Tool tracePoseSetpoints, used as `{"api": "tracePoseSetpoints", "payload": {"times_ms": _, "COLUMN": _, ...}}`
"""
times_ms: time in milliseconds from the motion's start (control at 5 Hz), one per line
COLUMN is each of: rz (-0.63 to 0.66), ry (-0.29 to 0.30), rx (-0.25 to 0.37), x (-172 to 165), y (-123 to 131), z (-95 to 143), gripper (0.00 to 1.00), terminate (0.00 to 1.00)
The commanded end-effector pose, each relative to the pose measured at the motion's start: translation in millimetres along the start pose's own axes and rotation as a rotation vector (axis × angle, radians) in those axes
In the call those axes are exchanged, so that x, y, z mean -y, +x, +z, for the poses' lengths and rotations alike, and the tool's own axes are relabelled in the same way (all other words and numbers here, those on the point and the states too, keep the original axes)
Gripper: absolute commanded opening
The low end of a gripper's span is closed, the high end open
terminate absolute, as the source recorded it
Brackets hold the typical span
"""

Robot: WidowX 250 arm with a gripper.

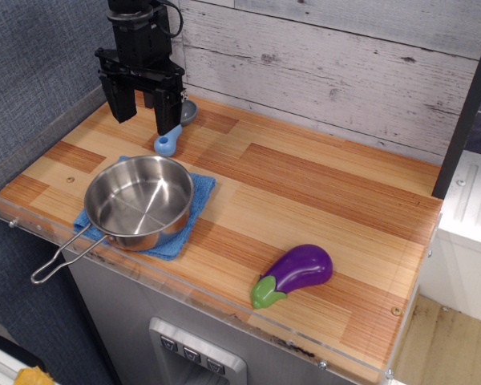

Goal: Pick up the blue spoon and move it behind the eggplant

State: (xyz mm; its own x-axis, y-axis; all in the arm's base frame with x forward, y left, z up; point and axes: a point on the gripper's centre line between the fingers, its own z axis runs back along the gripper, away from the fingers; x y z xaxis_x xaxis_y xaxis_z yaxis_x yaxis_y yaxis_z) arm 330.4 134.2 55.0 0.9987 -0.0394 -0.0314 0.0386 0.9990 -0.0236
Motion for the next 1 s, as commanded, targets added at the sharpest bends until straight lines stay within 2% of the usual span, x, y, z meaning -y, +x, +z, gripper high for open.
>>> {"api": "tracePoseSetpoints", "payload": {"times_ms": 0, "rz": 0.000, "ry": 0.000, "rx": 0.000, "x": 0, "y": 0, "z": 0, "gripper": 1.00, "terminate": 0.00}}
{"api": "tracePoseSetpoints", "payload": {"times_ms": 200, "rz": 0.026, "ry": 0.004, "rx": 0.064, "x": -7, "y": 1, "z": -12, "gripper": 1.00, "terminate": 0.00}}
{"api": "tracePoseSetpoints", "payload": {"times_ms": 600, "rz": 0.129, "ry": 0.028, "rx": 0.159, "x": -27, "y": 21, "z": -21, "gripper": 1.00, "terminate": 0.00}}
{"api": "tracePoseSetpoints", "payload": {"times_ms": 800, "rz": 0.170, "ry": -0.017, "rx": 0.191, "x": -29, "y": 28, "z": -26, "gripper": 1.00, "terminate": 0.00}}
